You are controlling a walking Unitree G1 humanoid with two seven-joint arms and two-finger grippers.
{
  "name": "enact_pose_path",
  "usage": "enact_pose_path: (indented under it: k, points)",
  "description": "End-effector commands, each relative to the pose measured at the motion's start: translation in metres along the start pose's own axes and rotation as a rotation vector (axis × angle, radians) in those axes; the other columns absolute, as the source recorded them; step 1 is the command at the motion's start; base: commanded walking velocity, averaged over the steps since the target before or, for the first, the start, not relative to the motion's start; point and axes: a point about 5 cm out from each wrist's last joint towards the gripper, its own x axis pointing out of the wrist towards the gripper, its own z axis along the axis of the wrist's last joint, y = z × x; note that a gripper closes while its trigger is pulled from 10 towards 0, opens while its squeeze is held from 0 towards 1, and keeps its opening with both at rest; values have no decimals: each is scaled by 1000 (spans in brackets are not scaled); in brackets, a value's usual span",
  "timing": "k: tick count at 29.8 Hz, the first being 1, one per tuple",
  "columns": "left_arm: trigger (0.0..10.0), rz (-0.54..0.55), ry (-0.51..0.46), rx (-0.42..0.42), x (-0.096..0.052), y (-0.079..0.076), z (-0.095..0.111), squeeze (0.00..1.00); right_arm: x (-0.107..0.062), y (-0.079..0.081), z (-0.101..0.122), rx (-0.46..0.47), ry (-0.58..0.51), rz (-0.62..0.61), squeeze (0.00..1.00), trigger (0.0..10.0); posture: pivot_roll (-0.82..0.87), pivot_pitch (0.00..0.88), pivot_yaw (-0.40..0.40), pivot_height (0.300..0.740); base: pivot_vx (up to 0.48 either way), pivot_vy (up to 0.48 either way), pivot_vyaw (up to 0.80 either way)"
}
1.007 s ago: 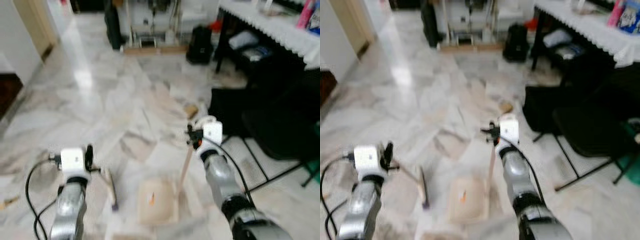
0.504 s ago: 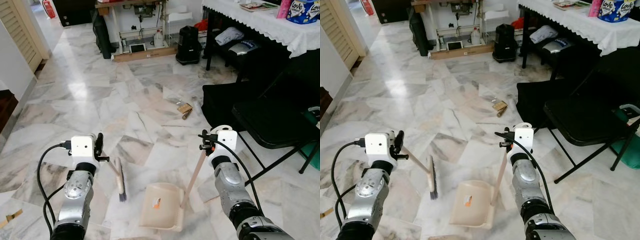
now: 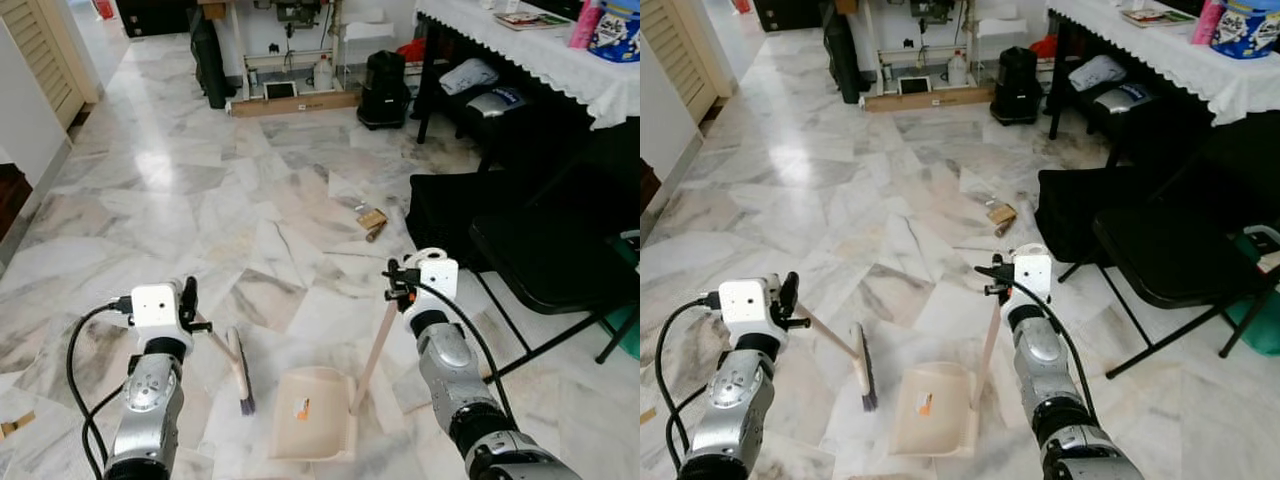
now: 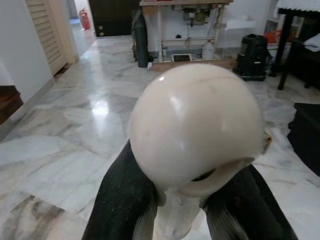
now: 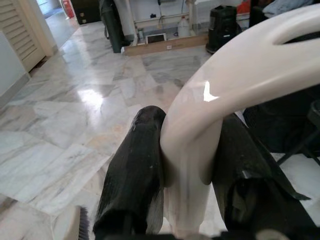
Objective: Sweep floor
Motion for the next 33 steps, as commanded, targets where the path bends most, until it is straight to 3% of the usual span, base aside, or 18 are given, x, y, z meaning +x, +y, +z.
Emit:
enact_pose_path:
  k: [1, 10, 25, 33]
  points:
    - [10000, 11, -53, -7, 3, 2, 8, 0, 8, 2, 19, -13, -70, 16, 0, 10000, -10, 0, 33, 740, 296, 0, 0]
    - [10000, 21, -61, -5, 4, 5, 9, 0, 5, 1, 15, -39, -59, 24, 0, 10000, 5, 0, 26, 740, 306, 0, 0]
    - [10000, 44, -66, -3, 1, 11, 9, 0, 6, 4, 17, -48, -64, 47, 0, 10000, 0, 0, 16, 740, 316, 0, 675]
    - [10000, 49, -67, 2, 1, 13, 9, 0, 6, 7, 16, -22, -63, 54, 0, 10000, -4, 0, 24, 740, 320, 0, 0]
